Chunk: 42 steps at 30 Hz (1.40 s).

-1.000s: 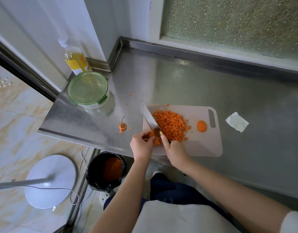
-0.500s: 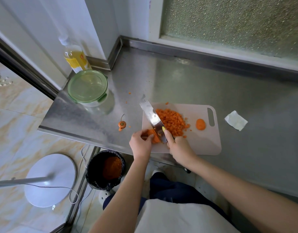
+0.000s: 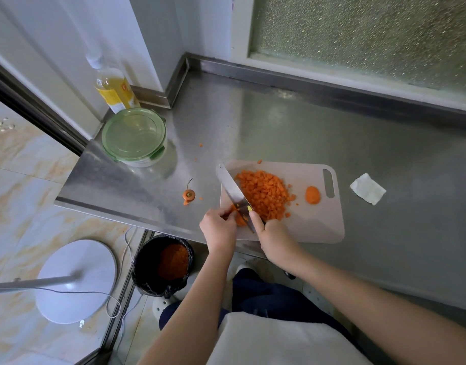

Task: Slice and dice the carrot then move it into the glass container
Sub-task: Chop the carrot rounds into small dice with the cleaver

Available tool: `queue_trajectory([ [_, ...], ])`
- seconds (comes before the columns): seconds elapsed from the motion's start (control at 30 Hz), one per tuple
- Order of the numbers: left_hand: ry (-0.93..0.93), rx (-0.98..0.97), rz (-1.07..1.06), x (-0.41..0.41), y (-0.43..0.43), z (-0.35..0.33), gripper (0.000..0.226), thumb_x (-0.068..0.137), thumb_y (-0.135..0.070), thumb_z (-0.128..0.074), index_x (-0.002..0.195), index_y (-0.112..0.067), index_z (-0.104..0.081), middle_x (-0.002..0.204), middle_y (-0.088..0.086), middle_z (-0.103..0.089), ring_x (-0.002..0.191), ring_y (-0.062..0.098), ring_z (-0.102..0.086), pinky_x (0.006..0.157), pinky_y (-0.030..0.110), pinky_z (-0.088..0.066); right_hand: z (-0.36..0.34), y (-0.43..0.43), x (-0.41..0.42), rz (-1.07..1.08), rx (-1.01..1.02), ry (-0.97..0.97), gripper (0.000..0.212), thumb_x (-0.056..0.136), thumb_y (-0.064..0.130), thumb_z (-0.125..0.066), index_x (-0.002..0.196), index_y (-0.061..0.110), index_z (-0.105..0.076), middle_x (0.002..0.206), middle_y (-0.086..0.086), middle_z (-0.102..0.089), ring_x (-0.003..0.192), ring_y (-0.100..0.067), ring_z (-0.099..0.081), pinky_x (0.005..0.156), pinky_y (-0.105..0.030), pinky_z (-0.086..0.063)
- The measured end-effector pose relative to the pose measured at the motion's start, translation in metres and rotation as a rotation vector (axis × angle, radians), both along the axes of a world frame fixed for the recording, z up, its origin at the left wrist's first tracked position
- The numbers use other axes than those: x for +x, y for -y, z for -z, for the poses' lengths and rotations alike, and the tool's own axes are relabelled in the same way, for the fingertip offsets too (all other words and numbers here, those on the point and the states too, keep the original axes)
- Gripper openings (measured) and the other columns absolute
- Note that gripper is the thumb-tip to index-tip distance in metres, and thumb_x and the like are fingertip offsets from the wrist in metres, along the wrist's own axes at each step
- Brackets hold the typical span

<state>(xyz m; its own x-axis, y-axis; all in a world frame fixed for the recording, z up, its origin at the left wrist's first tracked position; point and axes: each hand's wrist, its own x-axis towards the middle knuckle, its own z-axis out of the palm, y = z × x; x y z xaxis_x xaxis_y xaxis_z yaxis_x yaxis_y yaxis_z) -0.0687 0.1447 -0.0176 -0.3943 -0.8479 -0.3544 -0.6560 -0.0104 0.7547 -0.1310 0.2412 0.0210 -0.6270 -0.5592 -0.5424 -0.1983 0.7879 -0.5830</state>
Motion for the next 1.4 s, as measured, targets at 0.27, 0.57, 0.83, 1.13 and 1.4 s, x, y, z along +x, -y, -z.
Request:
queue_trajectory([
  [0.27,0.008,0.002,-0.003,0.001,0.001,0.000,0.014,0.086,-0.012,-0.065,0.097,-0.011,-0.074,0.092,0.002,-0.071,0.072,0.004,-0.051,0.057,-0.002,-0.035,0.011,0.009,0.008,0.010,-0.015,-0.042,0.058,0.101,0.044,-0.027,0.052,0.014,-0.034,0.053,-0.003,-0.041,0.051,-0.016,-0.044,0.052,-0.024,-0.036],
  [0.57,-0.034,0.003,-0.031,0.001,-0.002,-0.003,0.017,0.085,-0.011,-0.066,0.100,-0.012,-0.074,0.096,0.002,-0.072,0.073,0.002,-0.052,0.059,-0.006,-0.033,0.020,0.006,0.008,0.044,-0.063,-0.038,0.061,0.100,0.047,-0.028,0.052,0.011,-0.039,0.054,-0.004,-0.045,0.060,-0.021,-0.051,0.056,-0.027,-0.037],
  [0.83,-0.058,-0.013,-0.071,0.003,-0.006,-0.001,0.019,0.086,-0.014,-0.065,0.104,-0.012,-0.072,0.099,0.003,-0.071,0.077,0.003,-0.053,0.062,-0.005,-0.031,0.011,0.002,0.002,0.102,-0.150,-0.002,0.065,0.099,0.049,-0.031,0.044,0.014,-0.030,0.040,0.003,-0.032,0.042,-0.012,-0.034,0.048,-0.024,-0.025],
  [1.13,-0.033,0.011,-0.114,0.004,-0.008,-0.002,0.015,0.089,-0.016,-0.062,0.099,-0.014,-0.072,0.093,-0.001,-0.070,0.079,0.006,-0.056,0.071,0.011,-0.034,0.004,-0.002,0.006,0.062,-0.153,0.025,0.065,0.100,0.046,-0.029,0.046,0.012,-0.030,0.045,-0.001,-0.033,0.044,-0.014,-0.034,0.052,-0.025,-0.028],
  [1.4,-0.014,0.011,-0.099,0.002,-0.005,-0.002,0.014,0.087,-0.014,-0.063,0.094,-0.012,-0.075,0.090,0.000,-0.073,0.074,0.008,-0.057,0.071,0.016,-0.038,0.002,0.004,0.010,0.044,-0.050,-0.021,0.063,0.101,0.045,-0.028,0.050,0.008,-0.037,0.051,-0.004,-0.042,0.053,-0.019,-0.043,0.059,-0.028,-0.033],
])
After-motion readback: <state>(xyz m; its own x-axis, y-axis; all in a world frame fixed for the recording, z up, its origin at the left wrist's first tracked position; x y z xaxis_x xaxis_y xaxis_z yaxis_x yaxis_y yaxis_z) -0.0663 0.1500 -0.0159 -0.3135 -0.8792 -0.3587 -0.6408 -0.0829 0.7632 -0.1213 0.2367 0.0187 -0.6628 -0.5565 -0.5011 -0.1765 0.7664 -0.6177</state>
